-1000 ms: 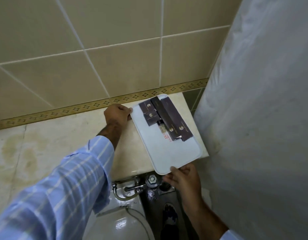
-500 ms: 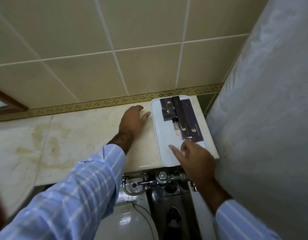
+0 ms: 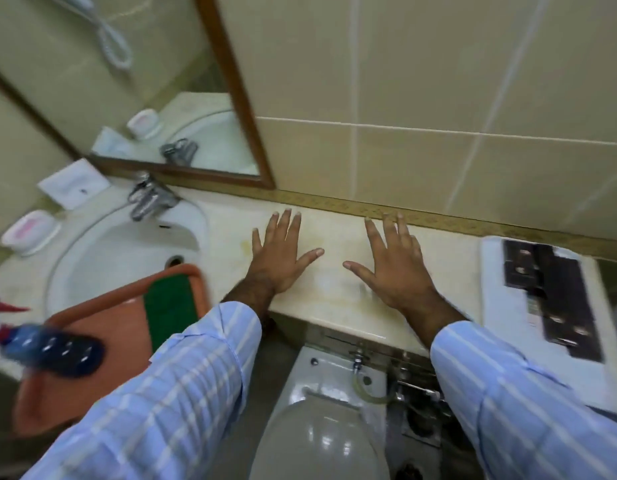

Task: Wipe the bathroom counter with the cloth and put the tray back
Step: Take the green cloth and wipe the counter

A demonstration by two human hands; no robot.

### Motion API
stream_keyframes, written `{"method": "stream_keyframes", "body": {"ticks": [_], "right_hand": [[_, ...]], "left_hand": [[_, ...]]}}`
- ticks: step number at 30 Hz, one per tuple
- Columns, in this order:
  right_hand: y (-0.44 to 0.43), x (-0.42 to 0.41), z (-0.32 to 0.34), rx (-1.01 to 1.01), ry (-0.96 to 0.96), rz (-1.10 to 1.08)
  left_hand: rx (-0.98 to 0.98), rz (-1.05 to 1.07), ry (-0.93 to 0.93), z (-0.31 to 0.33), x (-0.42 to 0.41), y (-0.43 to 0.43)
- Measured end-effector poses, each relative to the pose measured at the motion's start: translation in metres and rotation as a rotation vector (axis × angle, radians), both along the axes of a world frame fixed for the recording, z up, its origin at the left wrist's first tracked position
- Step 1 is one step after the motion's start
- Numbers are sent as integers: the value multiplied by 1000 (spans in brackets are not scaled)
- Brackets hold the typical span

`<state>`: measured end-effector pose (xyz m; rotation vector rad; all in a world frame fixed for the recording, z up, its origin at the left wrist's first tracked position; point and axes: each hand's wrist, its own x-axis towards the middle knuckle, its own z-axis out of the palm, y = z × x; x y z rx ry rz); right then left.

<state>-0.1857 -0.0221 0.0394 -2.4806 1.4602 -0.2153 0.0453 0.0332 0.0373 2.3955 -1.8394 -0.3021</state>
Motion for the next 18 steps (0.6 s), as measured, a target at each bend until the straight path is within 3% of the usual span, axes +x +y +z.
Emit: {"method": "stream_keyframes", "body": {"ticks": [9,11,14,18], "right_hand": [[96,201,-16,176,-133,426],[117,234,-20,168,-68,519],[146,267,-24,-15,118,589],[175,287,-35,-72,277,522]], "left_hand": [[-11,362,-50,-14,168,124],[-30,402,-27,-25,191,145],[-48,465,-8,-46,209,166],[-22,581,98,-71,219,170]]}}
